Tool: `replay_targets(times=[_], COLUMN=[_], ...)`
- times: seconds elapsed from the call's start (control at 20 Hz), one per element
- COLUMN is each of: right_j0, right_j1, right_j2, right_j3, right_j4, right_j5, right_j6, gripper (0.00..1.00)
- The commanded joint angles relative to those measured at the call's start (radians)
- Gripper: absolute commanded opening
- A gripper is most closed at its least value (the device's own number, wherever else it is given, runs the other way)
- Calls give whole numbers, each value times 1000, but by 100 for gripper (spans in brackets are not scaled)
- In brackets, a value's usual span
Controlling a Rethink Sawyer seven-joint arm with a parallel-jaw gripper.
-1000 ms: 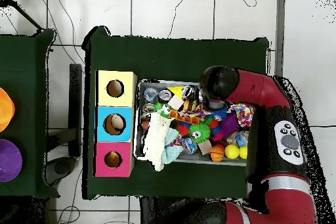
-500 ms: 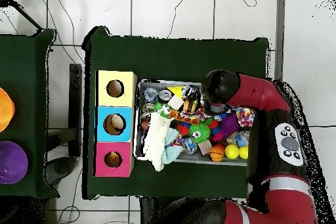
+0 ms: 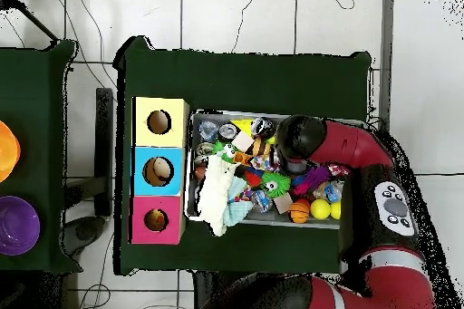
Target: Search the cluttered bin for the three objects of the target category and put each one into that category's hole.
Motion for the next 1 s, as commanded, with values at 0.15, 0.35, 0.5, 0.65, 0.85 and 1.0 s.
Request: replay_targets(times=[0.15,0.35,0.5,0.65,0.85,1.0], right_j0=[2,-7,4,11,20,30], right_j1=[32,28,11,-10,-85,-156], right_j2=[25,38,21,11,-8,-33], right_j3=[112,116,128,144,195,216], right_j4=[44,53,70,84,102,107], right_j5=[-116,-163,-141,-129,-87,-22], right_j6=[187,182,205,217,218,199], gripper=[0,0,0,0,0,0])
